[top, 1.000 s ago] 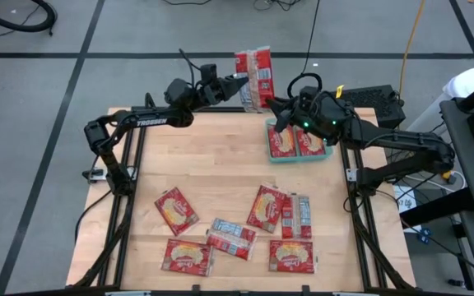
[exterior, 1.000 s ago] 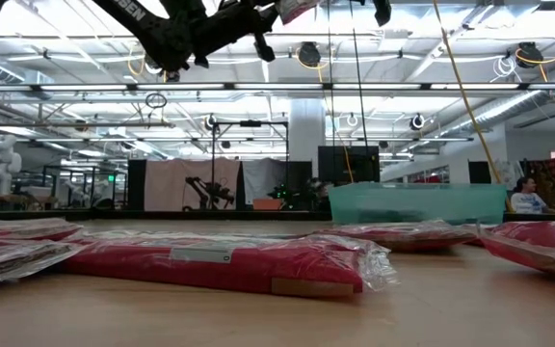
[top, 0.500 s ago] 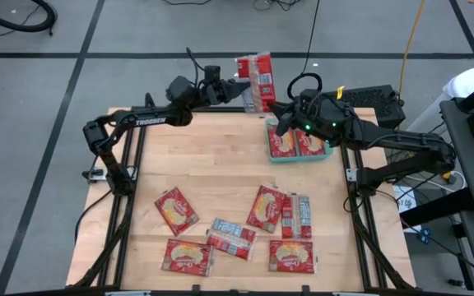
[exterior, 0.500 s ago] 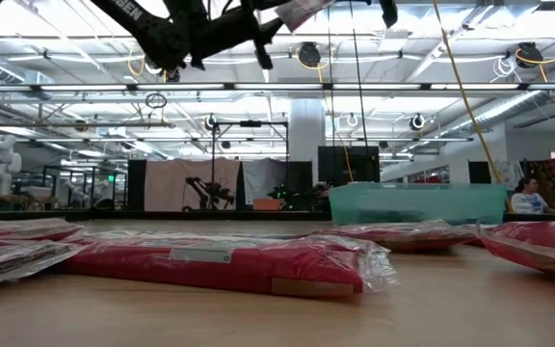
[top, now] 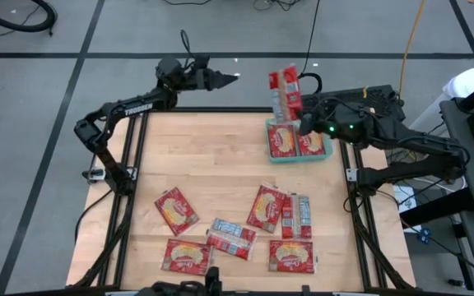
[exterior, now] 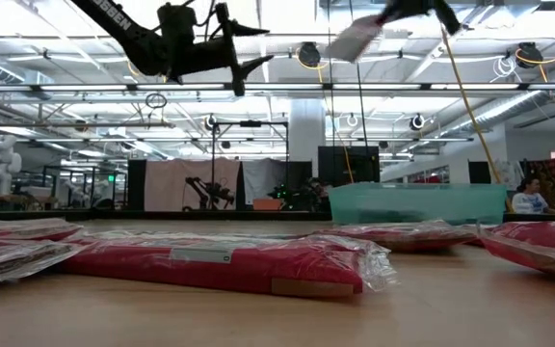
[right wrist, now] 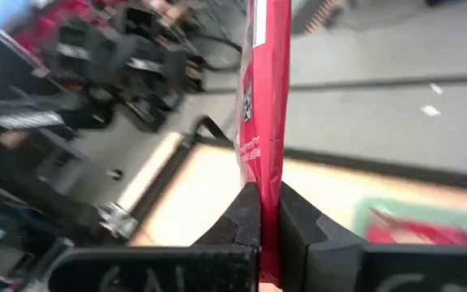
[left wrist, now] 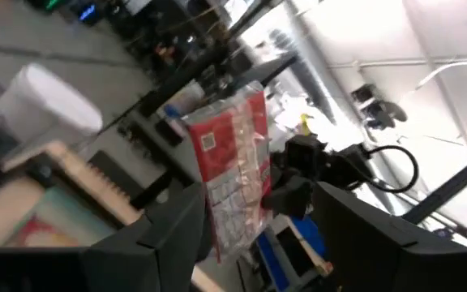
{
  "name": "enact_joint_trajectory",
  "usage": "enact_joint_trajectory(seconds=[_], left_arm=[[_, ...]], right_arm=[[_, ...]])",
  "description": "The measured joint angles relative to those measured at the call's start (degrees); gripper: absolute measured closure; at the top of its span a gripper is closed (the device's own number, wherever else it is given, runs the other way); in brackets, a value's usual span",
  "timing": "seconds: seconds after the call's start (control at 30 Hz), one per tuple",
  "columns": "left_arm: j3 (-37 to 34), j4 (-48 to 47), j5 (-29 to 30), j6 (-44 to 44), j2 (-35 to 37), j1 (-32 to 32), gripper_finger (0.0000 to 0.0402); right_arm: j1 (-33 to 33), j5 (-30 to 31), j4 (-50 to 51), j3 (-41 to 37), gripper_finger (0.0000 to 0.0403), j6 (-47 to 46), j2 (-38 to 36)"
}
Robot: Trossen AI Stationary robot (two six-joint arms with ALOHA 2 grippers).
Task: Sort popcorn bags into baskets
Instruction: Put the red popcorn bag into the light blue bin
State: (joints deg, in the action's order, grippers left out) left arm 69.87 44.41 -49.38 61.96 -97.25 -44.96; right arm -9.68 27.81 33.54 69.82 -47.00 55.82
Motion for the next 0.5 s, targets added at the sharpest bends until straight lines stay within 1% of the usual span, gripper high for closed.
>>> enact_joint_trajectory(seconds=[0.17, 0.27, 0.33, 0.4, 0.5], left_arm=[[-0.02, -1.42, -1.73, -0.56, 0.68, 0.65, 0.0182], [-0.01, -4.1, -0.99, -2.08, 1.12, 1.94, 0.0192], [-0.04, -7.07, 0.32, -2.85, 1.8, 3.09, 0.0196], [-0.04, -9.94, 2.0, -5.49, 2.97, 4.35, 0.0199], [-0.04, -13.46, 4.41, -9.12, 4.36, 6.12, 0.0199]], right_arm=[[-0.14, -0.64, 12.85, 0.0, 0.0401, -5.12, -0.55], [-0.8, -1.01, 19.08, 0.0, 0.0401, -5.95, 0.05], [-1.18, -1.05, 21.35, 0.0, 0.0399, -5.73, 0.22], [-1.29, -0.98, 21.94, 0.0, 0.0397, -3.19, 0.19], [-1.31, -1.78, 21.41, 0.0, 0.0395, 2.97, -0.01]])
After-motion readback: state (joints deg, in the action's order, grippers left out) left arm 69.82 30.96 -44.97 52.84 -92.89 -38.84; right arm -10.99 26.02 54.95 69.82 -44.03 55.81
